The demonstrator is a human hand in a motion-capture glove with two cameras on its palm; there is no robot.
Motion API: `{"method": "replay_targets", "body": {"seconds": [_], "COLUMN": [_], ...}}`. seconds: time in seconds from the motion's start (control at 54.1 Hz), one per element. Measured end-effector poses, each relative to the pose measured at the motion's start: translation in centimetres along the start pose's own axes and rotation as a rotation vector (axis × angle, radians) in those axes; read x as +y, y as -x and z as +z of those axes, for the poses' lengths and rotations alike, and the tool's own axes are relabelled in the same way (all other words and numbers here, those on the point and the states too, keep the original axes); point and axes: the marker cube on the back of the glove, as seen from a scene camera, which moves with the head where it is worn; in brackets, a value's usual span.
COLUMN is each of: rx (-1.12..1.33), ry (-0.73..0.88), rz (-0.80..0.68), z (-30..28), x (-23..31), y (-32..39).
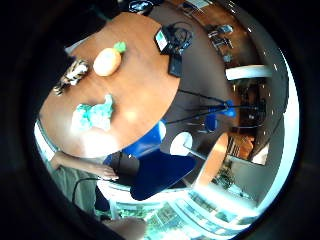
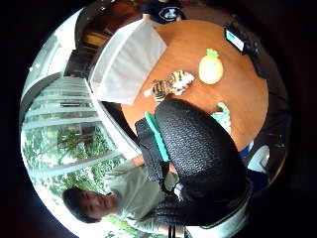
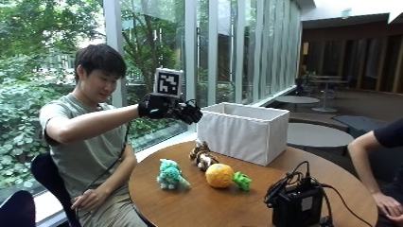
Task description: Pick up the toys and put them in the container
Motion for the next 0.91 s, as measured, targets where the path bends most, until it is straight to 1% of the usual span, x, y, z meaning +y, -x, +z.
{"method": "replay_targets", "body": {"seconds": [0.092,0.222,0.351,0.406,0.48,0.573,0.647,0.684,0.831,0.868,0.905], "rx": [-0.039,-0.030,-0.044,0.003,0.099,0.032,0.104,0.092,0.054,0.074,0.071], "ry": [0.040,0.079,0.072,0.063,0.068,0.083,0.106,0.115,0.113,0.111,0.102], "rz": [-0.036,-0.031,-0.023,0.001,-0.071,0.040,0.006,0.002,0.083,0.088,0.128], "z": [0.9,1.3,0.8,1.0,1.3,1.5,2.0,2.1,3.4,4.1,5.1], "x": [-1.0,-3.3,-5.0,-5.8,-6.2,-7.3,-7.8,-8.1,-10.2,-10.7,-11.6], "y": [0.8,1.5,2.1,2.0,1.6,3.1,3.1,3.3,3.5,3.1,2.8]}}
